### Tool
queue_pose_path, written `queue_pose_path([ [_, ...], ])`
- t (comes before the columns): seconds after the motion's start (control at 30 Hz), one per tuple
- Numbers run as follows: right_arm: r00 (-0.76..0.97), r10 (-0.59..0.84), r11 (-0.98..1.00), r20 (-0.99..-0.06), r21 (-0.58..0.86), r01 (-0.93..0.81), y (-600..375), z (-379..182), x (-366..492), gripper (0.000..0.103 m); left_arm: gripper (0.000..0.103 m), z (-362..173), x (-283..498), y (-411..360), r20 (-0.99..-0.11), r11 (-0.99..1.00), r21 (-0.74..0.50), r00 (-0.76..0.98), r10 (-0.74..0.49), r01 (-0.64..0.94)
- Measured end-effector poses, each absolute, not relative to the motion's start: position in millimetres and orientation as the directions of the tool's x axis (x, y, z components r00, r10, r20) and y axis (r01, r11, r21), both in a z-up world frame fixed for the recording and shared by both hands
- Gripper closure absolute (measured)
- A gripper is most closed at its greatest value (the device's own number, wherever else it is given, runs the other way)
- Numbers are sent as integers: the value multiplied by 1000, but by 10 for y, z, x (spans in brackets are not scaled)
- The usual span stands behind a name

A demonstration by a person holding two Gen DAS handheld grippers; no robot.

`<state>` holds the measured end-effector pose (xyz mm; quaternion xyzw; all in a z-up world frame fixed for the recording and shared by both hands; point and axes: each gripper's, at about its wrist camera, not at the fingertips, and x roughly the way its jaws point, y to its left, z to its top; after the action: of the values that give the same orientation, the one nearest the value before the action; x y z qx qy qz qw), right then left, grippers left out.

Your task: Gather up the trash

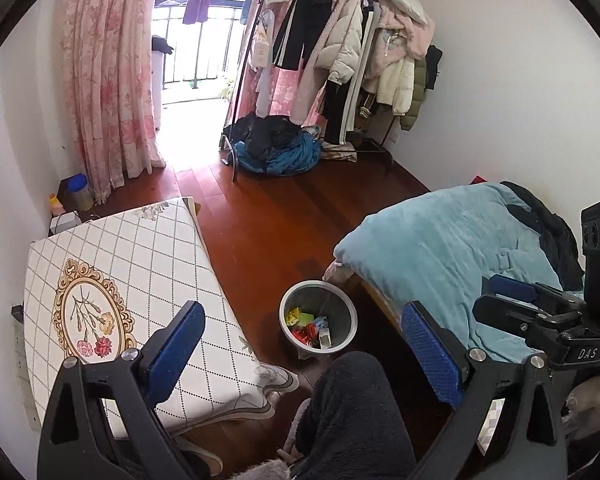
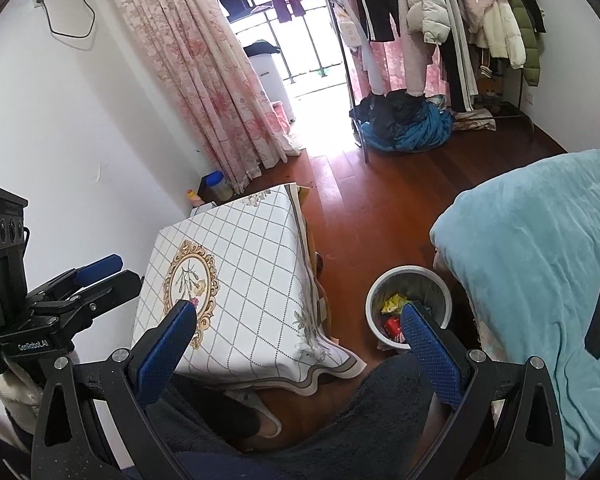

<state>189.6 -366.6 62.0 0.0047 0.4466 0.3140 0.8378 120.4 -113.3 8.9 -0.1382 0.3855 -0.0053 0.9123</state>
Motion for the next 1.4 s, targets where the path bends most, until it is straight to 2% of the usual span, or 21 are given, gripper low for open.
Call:
queue_pose_path([
  [1.4, 406, 526, 796, -747, 265, -544, -3635, 766, 1829, 0, 0, 182, 1143, -1191, -686, 958, -281, 710, -157, -61],
])
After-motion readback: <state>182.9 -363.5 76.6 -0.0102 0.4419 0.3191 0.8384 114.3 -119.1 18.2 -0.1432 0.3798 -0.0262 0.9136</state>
